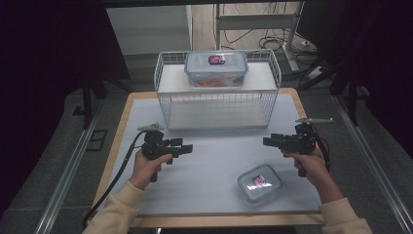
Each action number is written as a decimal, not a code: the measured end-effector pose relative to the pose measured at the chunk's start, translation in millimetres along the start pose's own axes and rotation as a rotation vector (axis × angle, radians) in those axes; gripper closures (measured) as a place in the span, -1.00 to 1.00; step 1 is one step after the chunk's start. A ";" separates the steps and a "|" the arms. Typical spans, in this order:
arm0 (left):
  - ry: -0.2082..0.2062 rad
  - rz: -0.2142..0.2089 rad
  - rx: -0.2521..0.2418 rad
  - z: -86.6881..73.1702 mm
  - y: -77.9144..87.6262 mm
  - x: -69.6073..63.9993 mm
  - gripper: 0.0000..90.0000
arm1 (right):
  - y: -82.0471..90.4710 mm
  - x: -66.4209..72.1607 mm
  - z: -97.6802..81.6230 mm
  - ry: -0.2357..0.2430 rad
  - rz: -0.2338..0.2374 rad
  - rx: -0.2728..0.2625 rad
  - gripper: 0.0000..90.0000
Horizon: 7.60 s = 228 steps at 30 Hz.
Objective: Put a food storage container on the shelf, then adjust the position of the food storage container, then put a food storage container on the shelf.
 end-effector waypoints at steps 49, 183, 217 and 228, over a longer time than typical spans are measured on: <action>-0.026 0.116 0.137 -55.1 -13.1 18.1 -0.36 | 40.7 76.8 -138.2 0.373 0.070 0.230 0.99; 0.039 0.177 0.085 -67.4 5.9 26.8 -0.36 | -53.6 36.2 -70.8 0.110 -0.036 0.089 0.35; 0.193 -0.045 0.178 -60.4 -64.3 0.0 -0.47 | -98.7 58.1 -73.7 -0.021 0.118 0.198 -0.32; 0.210 -0.061 0.196 -65.3 -66.5 -2.1 -0.26 | -100.3 56.5 -76.2 -0.093 0.151 0.230 -0.07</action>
Point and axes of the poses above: each handheld gripper's, and its own axes: y roughly backward along the jaws, z roughly out of its top, x roughly to its left, the point moved 10 cm from there along -y, roughly forward along the jaws, and after that the axes turned 3 degrees about -z, right-handed, at the moved point
